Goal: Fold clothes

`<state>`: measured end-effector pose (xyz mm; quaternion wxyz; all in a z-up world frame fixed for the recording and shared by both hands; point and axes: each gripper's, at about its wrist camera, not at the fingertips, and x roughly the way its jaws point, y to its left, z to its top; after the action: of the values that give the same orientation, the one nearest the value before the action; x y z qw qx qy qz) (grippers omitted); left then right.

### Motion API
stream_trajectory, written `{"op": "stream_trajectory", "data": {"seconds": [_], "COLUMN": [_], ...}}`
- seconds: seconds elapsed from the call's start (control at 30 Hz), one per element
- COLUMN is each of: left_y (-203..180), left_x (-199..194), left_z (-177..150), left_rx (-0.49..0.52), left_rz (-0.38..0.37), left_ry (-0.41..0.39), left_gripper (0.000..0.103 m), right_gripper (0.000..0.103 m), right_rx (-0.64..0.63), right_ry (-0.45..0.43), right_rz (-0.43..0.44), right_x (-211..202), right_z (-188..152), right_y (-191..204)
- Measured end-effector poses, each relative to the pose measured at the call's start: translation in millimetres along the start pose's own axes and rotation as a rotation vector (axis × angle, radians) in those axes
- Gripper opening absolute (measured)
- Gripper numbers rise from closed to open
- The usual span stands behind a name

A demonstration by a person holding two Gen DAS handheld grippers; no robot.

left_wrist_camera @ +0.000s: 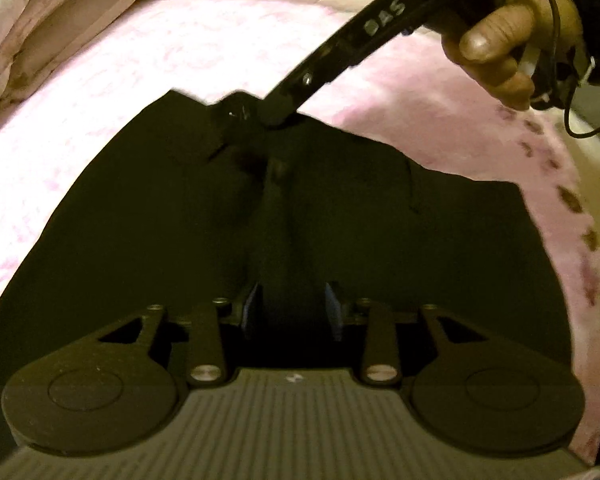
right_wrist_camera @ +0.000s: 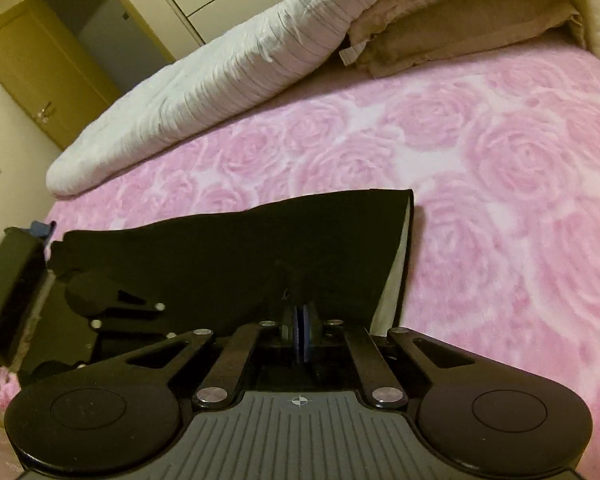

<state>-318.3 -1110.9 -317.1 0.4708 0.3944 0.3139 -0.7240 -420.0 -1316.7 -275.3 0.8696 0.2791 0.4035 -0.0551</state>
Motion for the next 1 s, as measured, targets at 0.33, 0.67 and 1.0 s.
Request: {"op": "stream_trajectory", "data": {"seconds": [0.33, 0.67, 1.0], "left_y": [2.6, -0.9, 1.3], "left_x": [12.4, 3.6, 4.5], "left_z": [-11.0, -17.0, -16.4], "left_rx": [-0.006, -0.026, -0.019], "left_rz": [0.005, -0.011, -0.019], "left_ry": [-0.016, -0.032, -0.042], "left_gripper": [0.035, 0.036, 0.036], "right_gripper": [0.041, 0.041, 0.044], "right_rx": [-0.008, -0.050, 0.029], "right_ry": [0.057, 0.061, 0.086], "right_rz": [-0.046, 0.096, 0.216], "right_x": [5.6, 31.1, 39.1], "right_z": [-24.1, -21.0, -20.1], "right_y": [-20.9, -29.7, -52.4]}}
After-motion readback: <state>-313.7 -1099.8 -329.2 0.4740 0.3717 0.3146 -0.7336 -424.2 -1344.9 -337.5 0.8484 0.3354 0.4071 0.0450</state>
